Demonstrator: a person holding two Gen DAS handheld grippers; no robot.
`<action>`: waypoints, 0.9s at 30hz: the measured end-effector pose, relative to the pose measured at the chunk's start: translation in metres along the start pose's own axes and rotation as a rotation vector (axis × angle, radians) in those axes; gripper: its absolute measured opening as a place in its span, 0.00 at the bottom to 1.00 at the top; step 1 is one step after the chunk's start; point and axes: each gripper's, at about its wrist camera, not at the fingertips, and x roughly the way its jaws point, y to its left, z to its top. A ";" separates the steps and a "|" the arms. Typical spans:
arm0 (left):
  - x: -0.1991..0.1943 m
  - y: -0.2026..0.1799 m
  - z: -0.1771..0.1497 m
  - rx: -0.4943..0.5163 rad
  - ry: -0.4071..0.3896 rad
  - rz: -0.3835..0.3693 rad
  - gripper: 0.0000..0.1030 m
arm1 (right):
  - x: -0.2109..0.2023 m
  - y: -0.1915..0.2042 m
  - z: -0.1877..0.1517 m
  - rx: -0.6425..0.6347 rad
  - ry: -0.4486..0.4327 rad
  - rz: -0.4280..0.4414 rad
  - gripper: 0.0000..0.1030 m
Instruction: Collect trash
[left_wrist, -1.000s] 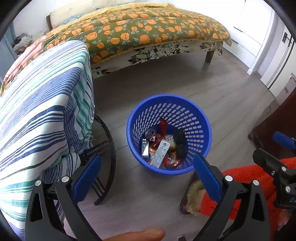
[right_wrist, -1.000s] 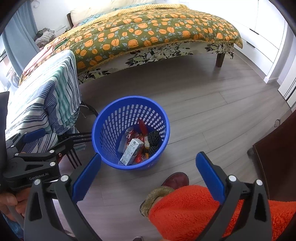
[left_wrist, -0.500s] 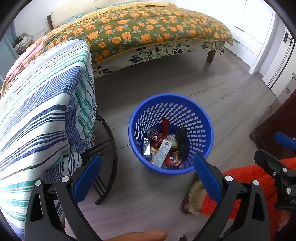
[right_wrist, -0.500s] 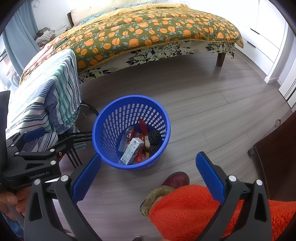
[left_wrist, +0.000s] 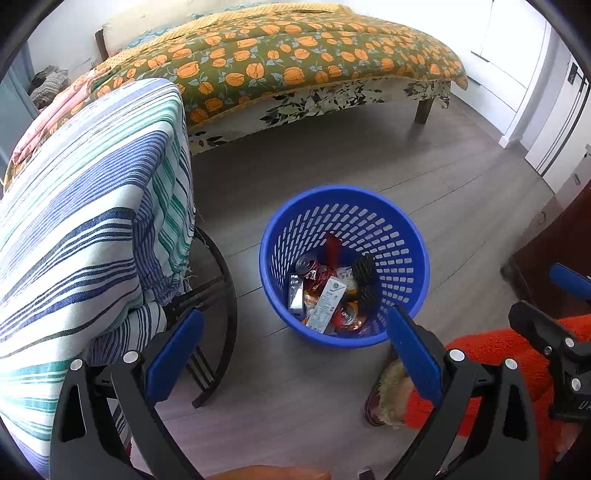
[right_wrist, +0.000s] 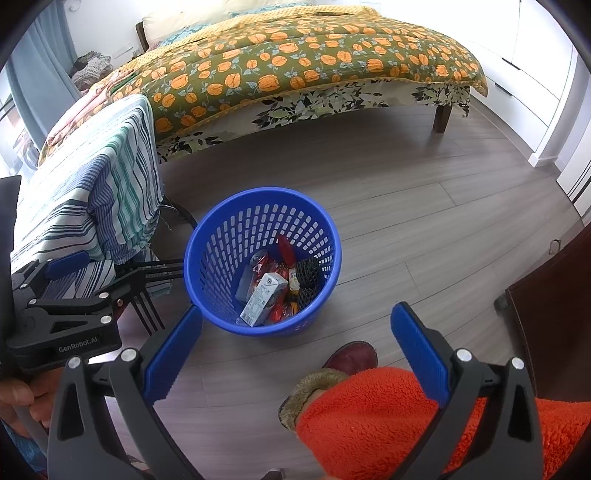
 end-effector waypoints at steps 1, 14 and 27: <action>0.000 0.001 0.000 0.000 0.000 0.001 0.95 | 0.000 0.000 0.000 0.000 0.000 0.000 0.96; 0.001 0.002 0.000 0.000 0.001 0.002 0.95 | 0.000 0.000 0.001 -0.002 0.002 -0.001 0.96; -0.002 0.005 -0.001 0.012 -0.027 0.017 0.95 | 0.002 -0.002 -0.001 -0.002 0.006 -0.002 0.96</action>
